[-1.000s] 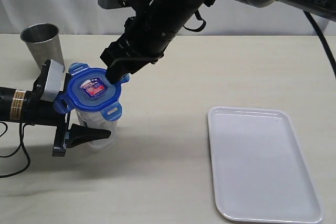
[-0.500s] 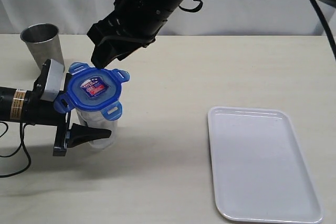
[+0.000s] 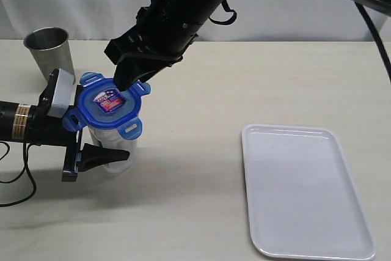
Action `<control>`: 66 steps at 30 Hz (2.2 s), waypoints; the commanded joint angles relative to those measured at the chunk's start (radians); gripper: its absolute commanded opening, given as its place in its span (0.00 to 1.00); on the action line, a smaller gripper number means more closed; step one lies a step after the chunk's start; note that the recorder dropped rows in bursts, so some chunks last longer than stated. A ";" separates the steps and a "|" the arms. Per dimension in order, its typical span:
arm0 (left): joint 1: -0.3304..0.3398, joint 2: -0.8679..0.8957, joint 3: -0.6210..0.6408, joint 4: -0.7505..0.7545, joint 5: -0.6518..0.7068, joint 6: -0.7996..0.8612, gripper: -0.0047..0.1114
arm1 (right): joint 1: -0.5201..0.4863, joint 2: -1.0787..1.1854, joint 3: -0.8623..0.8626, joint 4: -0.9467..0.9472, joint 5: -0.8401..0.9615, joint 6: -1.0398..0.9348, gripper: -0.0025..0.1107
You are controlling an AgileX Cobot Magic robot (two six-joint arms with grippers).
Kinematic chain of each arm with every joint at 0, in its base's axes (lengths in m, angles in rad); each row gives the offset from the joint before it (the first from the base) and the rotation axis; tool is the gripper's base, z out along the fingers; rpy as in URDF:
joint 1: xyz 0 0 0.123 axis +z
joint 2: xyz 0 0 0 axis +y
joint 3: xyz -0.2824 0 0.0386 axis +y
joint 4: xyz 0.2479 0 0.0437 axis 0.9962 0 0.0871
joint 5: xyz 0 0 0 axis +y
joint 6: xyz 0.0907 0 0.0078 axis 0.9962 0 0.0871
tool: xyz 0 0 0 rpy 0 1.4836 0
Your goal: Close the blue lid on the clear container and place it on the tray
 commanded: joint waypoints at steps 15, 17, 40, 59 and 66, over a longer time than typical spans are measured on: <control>0.002 -0.001 -0.007 -0.017 -0.031 -0.007 0.04 | 0.001 0.084 0.004 0.043 -0.013 -0.016 0.43; 0.002 -0.001 -0.007 -0.017 -0.031 -0.007 0.04 | 0.001 0.099 0.004 0.052 -0.001 -0.018 0.43; 0.000 -0.001 -0.007 -0.021 -0.031 -0.008 0.04 | 0.001 0.248 0.004 0.217 0.026 -0.104 0.29; 0.000 -0.001 -0.007 -0.050 -0.031 -0.027 0.04 | -0.023 0.232 -0.064 0.250 0.026 -0.120 0.40; 0.000 -0.001 -0.007 -0.050 -0.031 -0.027 0.04 | -0.052 0.174 -0.172 0.223 0.026 -0.142 0.47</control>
